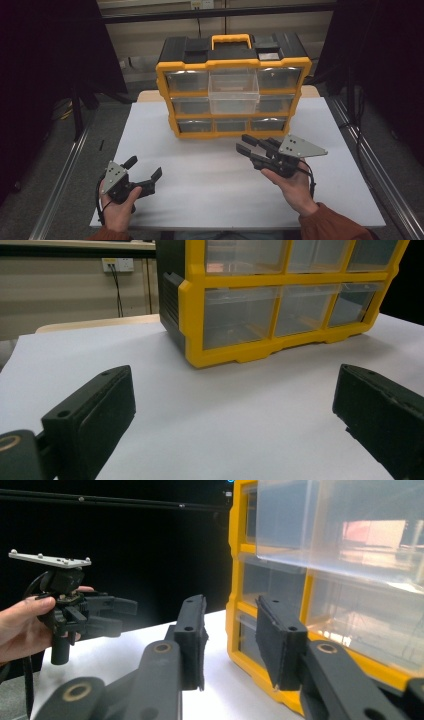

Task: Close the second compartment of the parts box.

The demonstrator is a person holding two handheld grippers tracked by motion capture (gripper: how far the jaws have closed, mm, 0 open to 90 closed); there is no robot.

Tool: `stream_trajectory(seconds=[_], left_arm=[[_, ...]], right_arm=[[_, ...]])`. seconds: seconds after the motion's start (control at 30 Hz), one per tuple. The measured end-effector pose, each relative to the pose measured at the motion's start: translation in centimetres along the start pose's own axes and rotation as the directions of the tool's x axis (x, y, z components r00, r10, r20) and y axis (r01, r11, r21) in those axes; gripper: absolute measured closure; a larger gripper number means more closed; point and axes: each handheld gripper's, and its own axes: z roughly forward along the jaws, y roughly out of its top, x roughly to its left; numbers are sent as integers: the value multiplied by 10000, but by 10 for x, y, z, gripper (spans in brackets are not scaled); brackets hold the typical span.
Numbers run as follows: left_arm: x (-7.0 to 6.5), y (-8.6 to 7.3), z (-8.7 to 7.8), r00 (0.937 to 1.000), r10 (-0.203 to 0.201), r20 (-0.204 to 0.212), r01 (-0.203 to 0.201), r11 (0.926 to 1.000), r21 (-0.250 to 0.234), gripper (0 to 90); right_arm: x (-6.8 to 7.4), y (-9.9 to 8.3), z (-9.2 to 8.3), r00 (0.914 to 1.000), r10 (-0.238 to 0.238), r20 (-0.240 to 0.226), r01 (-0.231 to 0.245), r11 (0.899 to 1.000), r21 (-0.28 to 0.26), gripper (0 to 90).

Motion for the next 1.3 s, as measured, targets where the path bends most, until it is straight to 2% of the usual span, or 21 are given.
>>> stream_trajectory(seconds=[0.07, 0.2, 0.23, 0.27, 0.33, 0.37, 0.4, 0.47, 0.53, 0.7, 0.73, 0.77, 0.9, 0.93, 1.0, 1.03, 1.07, 1.23, 1.3], left_arm=[[0, 0, 0, 10000, 3, 73, -3, 10000, 2, 36], [0, 0, -1, 10000, 35, -85, -35, 10000, 18, 36], [0, 0, 0, 9999, -165, -26, 165, 9998, -108, 36], [1, 0, 0, 10000, -36, -34, 36, 10000, -13, 36], [1, 0, 0, 10000, -28, -18, 28, 10000, -6, 36], [-1, 0, 1, 9998, -211, 5, 211, 9997, -126, 36], [1, 0, -1, 10000, 4, -26, -4, 10000, 20, 36], [0, 0, 0, 10000, -80, 8, 80, 9999, -76, 36], [0, 0, -1, 10000, -16, -15, 16, 10000, -46, 36], [-1, 0, 1, 9996, -293, -18, 292, 9993, -217, 36], [-1, 0, 1, 9993, -365, -31, 364, 9990, -266, 36], [0, 0, 0, 9998, -204, -38, 203, 9997, -151, 36], [-1, 0, 0, 9995, -305, -47, 304, 9993, -237, 36], [0, 0, -1, 10000, -46, -43, 46, 10000, -63, 36], [0, 0, -1, 9999, -116, 15, 117, 9998, -149, 36], [-1, 0, 0, 9995, -317, 17, 317, 9993, -186, 36], [0, 0, -1, 9999, -155, -14, 154, 9998, -148, 36], [0, 0, 0, 9997, -228, -15, 228, 9996, -180, 36], [-1, 0, 0, 9995, -306, -18, 305, 9993, -232, 36]], right_arm=[[0, 2, 3, 10000, -42, -12, 42, 10000, -83, 666], [-1, 8, 8, 9999, -110, -129, 107, 9996, -246, 713], [-1, 8, 9, 9999, -114, -121, 111, 9996, -243, 723], [-1, 9, 11, 9998, -113, -136, 109, 9995, -293, 737], [-2, 11, 13, 9997, -182, -146, 177, 9994, -298, 754], [-2, 11, 14, 9997, -176, -153, 171, 9993, -323, 762], [-2, 11, 15, 9996, -205, -173, 199, 9993, -324, 773], [-3, 11, 17, 9996, -257, -110, 254, 9993, -261, 792], [-3, 12, 19, 9999, -122, -97, 119, 9995, -303, 810], [-7, 16, 25, 10000, -21, -25, 20, 9993, -383, 875], [-7, 16, 25, 10000, -21, -25, 20, 9993, -383, 875], [-7, 17, 25, 10000, -36, -4, 36, 9992, -406, 883], [-10, 21, 28, 9997, -84, 209, 91, 9994, -328, 900], [-11, 21, 29, 9996, -106, 266, 115, 9994, -331, 900], [-12, 22, 30, 9995, -143, 297, 152, 9994, -316, 900], [-13, 22, 30, 9994, -150, 299, 159, 9994, -304, 900], [-14, 23, 31, 9993, -189, 325, 199, 9993, -316, 900], [-18, 25, 33, 9978, -393, 528, 412, 9985, -352, 900], [-21, 27, 36, 9975, -331, 622, 361, 9982, -470, 900]])
